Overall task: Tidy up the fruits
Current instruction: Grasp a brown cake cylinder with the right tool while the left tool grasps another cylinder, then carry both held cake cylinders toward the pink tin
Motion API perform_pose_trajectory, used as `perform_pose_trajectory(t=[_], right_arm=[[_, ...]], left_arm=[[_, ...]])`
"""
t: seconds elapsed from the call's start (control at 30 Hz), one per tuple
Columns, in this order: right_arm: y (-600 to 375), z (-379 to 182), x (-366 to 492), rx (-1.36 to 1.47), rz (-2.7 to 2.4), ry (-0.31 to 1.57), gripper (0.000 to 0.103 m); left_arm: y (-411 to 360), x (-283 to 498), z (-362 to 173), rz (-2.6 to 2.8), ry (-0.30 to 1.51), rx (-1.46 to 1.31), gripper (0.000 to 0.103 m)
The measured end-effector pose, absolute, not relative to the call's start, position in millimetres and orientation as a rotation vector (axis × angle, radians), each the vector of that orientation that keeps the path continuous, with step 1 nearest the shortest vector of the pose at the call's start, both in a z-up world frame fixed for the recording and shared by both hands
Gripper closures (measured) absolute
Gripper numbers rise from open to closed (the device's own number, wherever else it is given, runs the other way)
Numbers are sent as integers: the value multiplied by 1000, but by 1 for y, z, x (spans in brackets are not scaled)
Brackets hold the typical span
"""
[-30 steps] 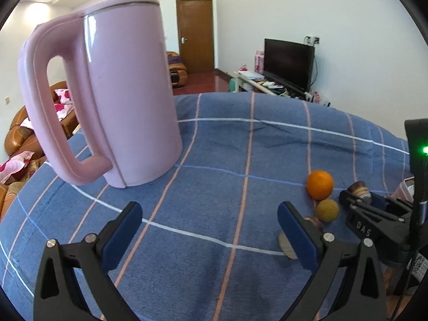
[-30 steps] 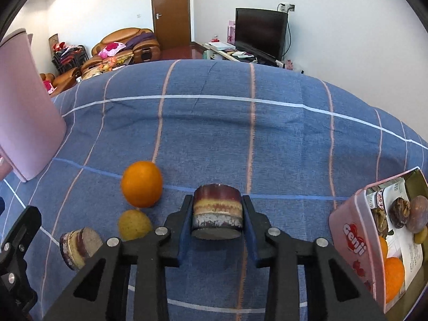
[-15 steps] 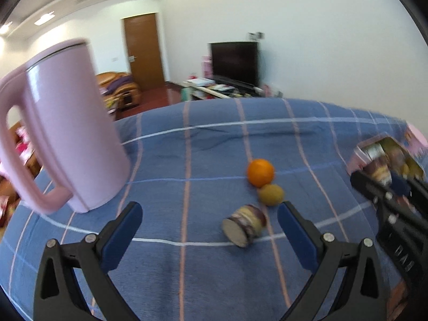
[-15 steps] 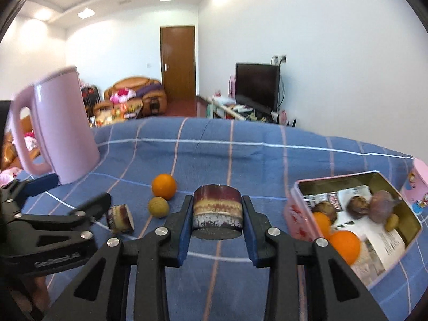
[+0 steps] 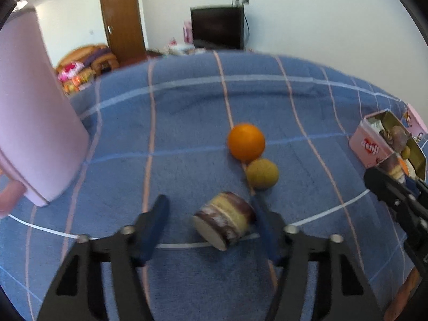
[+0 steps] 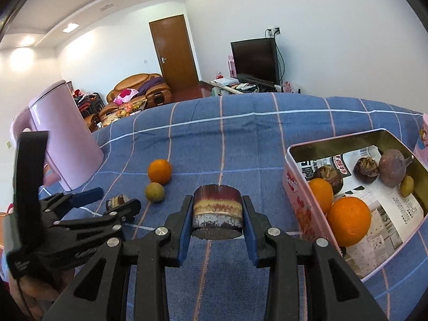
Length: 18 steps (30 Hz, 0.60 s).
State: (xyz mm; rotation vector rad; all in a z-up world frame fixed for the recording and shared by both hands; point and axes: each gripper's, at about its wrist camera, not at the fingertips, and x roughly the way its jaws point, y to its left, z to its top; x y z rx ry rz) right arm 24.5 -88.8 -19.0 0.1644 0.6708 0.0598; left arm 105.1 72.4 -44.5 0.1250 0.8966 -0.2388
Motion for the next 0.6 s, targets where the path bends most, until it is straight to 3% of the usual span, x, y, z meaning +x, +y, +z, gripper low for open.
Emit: perform_pose_trajectory(t=[0.1, 0.17, 0.33, 0.6], right_arm=[[-87, -20, 26, 155, 62, 676, 67], [-86, -20, 26, 151, 59, 676, 67], [-85, -19, 26, 140, 48, 665, 67], [-77, -7, 12, 62, -11, 555, 67]], left_arm=[[66, 104, -45, -231, 892, 153, 44], [64, 101, -44, -247, 883, 154, 58], [71, 95, -39, -227, 861, 120, 58], [95, 61, -12, -58, 659, 9, 58]])
